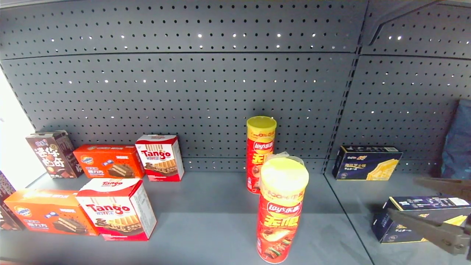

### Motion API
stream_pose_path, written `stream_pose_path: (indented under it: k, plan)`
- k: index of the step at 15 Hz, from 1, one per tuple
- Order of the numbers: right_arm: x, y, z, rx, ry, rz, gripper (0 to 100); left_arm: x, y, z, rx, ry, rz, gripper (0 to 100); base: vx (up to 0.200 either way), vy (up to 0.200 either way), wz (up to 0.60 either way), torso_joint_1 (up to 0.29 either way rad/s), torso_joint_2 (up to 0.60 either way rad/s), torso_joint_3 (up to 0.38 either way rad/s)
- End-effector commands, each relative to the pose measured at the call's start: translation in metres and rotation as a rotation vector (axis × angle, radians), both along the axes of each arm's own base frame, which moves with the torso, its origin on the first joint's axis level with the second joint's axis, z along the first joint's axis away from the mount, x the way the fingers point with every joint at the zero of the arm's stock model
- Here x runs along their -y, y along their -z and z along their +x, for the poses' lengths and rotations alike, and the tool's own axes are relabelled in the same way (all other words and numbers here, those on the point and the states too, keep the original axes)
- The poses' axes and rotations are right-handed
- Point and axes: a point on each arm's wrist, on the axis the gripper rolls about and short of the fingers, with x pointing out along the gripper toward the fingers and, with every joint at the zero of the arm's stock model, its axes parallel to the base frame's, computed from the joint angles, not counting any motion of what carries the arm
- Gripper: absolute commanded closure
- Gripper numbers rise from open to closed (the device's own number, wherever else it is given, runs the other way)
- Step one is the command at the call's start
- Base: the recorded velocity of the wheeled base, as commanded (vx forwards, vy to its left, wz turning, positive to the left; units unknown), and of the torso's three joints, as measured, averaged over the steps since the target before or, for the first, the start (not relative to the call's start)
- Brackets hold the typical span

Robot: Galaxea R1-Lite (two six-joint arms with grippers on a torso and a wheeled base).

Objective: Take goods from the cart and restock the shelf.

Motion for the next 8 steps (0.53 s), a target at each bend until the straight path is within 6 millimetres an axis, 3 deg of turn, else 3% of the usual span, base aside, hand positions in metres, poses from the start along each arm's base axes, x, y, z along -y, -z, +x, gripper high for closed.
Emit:
stream_pose_path:
  k: [1, 8]
  plan:
    - [-0.015, 0.013, 0.019, -0.088, -0.029, -0.050, 0, 0.000, 0.000, 0.000, -0.006, -0.001, 0.002, 0, 0.000, 0.000, 0.00, 0.000, 0.00, 0.000]
    - [-0.043, 0.033, 0.032, -0.181, -0.095, -0.134, 0, 0.000, 0.000, 0.000, -0.006, -0.001, -0.001, 0, 0.000, 0.000, 0.00, 0.000, 0.00, 0.000]
